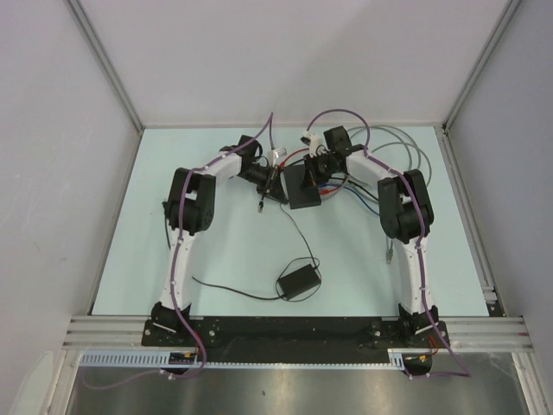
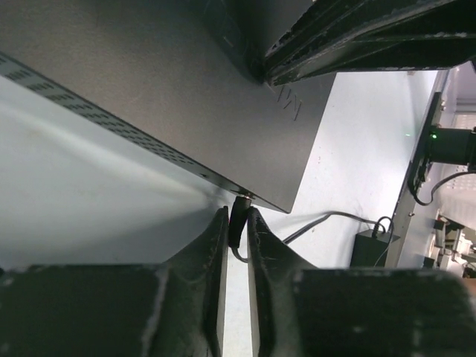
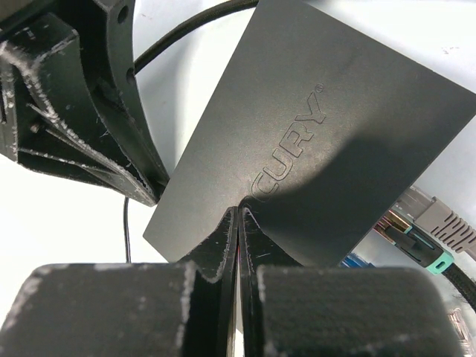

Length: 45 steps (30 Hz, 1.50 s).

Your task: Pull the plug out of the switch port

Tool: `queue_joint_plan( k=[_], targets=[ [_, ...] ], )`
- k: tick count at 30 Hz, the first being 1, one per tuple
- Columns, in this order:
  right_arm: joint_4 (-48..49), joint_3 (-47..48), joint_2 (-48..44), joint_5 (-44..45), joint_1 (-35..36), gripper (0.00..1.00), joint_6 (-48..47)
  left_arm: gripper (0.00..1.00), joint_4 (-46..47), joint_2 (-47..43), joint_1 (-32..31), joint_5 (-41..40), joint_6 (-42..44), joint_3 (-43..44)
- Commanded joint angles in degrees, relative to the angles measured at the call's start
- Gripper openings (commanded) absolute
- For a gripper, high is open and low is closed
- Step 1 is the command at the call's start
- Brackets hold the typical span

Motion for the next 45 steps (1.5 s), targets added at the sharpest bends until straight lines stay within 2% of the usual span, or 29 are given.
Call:
queue_joint_plan(
  k=[1, 3, 4, 12, 20, 27, 34, 39, 41, 45],
  targets=[
    [-5.04, -2.93, 1.51, 5.7, 1.02, 0.0, -2.52, 0.11, -1.14, 2.11, -0.57, -1.72, 2.11, 2.25],
    [-4.95, -3.01, 1.42, 5.7, 1.02, 0.0, -2.61, 0.02, -1.58, 2.38, -0.48, -1.46, 2.46, 3.04],
    [-5.04, -3.1, 1.42, 5.7, 1.02, 0.0, -2.7, 0.0, -1.67, 2.55, -0.31, -1.2, 2.46, 3.39],
    [-4.95, -3.37, 1.34, 5.79, 1.11, 0.0, -2.87, 0.0, -2.54, 3.78, 0.31, 5.66, 4.3, 2.87],
    [-5.39, -3.46, 1.34, 5.96, 1.37, 0.0, -3.22, 0.0, -3.52, 4.75, 1.01, 4.17, 5.27, 7.26],
    [-5.31, -3.45, 1.42, 5.96, 1.37, 0.0, -3.31, 0.0, -4.57, 4.14, 0.23, 6.37, 7.47, 2.61],
    [-5.39, -3.45, 1.42, 6.14, 1.37, 0.0, -3.22, 0.0, -2.72, 4.58, 1.54, 5.75, 6.23, 6.74],
    [-5.04, -3.54, 1.51, 6.14, 1.55, 0.0, -3.4, 0.0, -6.67, 3.52, -1.26, 6.19, 11.23, 1.47],
    [-4.87, -3.8, 1.34, 6.23, 1.55, 0.0, -3.49, 0.0, -8.69, 4.22, -1.54, 5.49, 12.56, 3.38],
    [-4.69, -4.07, 1.07, 6.23, 1.38, 0.0, -3.49, 0.0, -7.21, 6.07, 0.39, 5.14, 9.32, 7.96]
  ],
)
